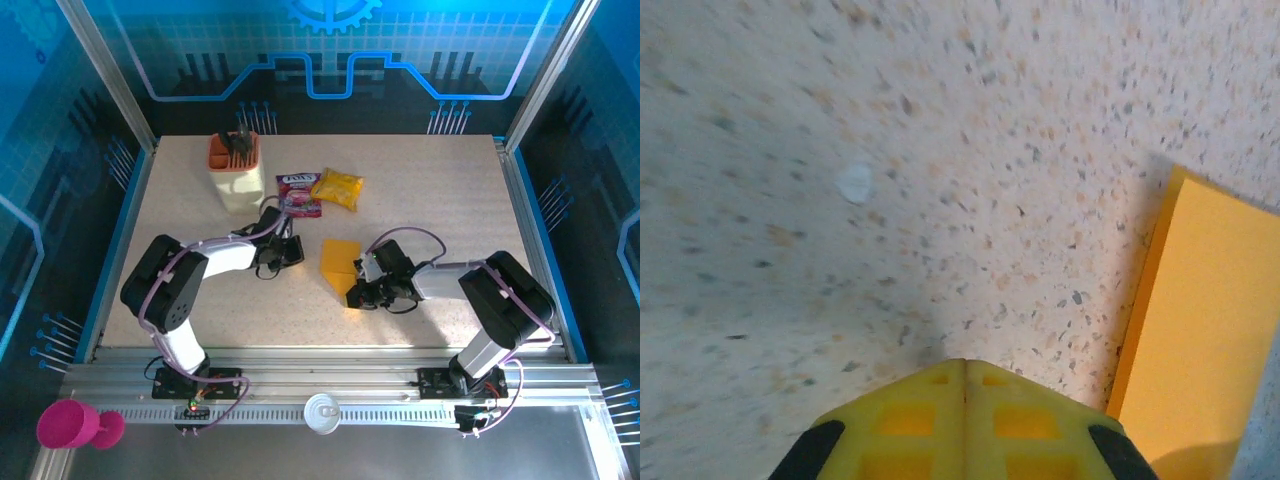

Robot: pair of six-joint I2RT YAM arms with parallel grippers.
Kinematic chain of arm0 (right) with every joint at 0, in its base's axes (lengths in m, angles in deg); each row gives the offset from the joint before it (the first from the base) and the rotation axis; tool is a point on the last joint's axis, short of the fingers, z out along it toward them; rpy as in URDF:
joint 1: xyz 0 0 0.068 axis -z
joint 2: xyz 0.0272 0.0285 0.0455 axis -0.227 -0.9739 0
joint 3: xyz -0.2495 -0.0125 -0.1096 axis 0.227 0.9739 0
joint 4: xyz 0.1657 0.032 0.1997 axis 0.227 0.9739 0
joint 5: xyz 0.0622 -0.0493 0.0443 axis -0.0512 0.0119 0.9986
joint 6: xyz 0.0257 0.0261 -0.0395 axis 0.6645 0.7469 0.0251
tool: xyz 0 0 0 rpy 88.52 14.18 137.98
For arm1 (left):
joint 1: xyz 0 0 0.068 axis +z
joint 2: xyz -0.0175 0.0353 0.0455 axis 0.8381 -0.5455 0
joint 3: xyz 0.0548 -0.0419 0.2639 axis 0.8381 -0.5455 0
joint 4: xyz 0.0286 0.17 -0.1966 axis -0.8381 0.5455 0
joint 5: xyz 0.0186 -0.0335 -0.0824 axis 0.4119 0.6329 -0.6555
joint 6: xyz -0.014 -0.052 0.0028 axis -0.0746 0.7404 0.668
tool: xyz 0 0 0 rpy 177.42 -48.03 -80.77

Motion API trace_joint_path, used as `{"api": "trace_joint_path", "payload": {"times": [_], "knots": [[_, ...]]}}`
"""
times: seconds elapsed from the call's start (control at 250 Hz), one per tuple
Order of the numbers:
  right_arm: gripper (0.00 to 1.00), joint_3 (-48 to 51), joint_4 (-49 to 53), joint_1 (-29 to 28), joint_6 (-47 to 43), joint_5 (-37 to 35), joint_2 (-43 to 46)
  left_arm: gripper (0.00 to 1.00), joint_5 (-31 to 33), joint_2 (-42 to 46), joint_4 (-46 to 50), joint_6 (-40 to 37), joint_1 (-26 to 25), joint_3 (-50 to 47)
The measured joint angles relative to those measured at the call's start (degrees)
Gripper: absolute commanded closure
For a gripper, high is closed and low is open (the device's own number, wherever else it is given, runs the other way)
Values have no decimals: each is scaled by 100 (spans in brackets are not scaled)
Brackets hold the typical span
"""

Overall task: Fold a paper plane with a square sheet of paper (pick it up from the middle)
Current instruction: Third fold the triangle at the center of the table.

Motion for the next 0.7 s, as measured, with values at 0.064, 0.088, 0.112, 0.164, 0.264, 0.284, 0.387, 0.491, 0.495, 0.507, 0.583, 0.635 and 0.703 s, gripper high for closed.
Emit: {"api": "trace_joint_path", "payload": {"times": [0.064, 0.088, 0.112, 0.164, 0.264, 0.284, 0.387, 0.491, 0.495, 0.507, 0.583, 0.635, 0.703], "knots": [[100, -55, 142, 31, -149, 0, 0, 100, 7, 155, 74, -39, -39, 7], [100, -79, 199, 39, -214, 0, 0, 100, 2, 203, 96, -50, -83, 22], [100, -101, 247, 44, -260, -4, -2, 100, 0, 232, 122, -76, -136, 57], [100, -149, 343, 48, -369, -4, -17, 100, -7, 236, 186, -140, -306, 181], [100, -212, 479, 52, -520, -31, -22, 100, -79, 153, 232, -190, -645, 490], [100, -219, 496, 52, -540, -33, -22, 100, -107, 101, 236, -195, -710, 590], [100, -247, 564, 61, -610, -42, -22, 100, -223, -326, 249, -280, -879, 1104], [100, -282, 651, 74, -643, -44, -20, 100, -260, -776, 299, -323, -887, 1486], [100, -282, 651, 74, -640, -44, -20, 100, -262, -789, 304, -326, -887, 1495], [100, -284, 656, 74, -643, -44, -20, 100, -262, -833, 317, -332, -887, 1532], [100, -308, 717, 74, -643, -59, -13, 100, -254, -1043, 411, -393, -874, 1685], [100, -317, 774, 74, -643, -83, 11, 100, -229, -1130, 498, -452, -870, 1762], [100, -319, 894, 81, -643, -151, 87, 100, -210, -1226, 592, -498, -855, 1853]]}}
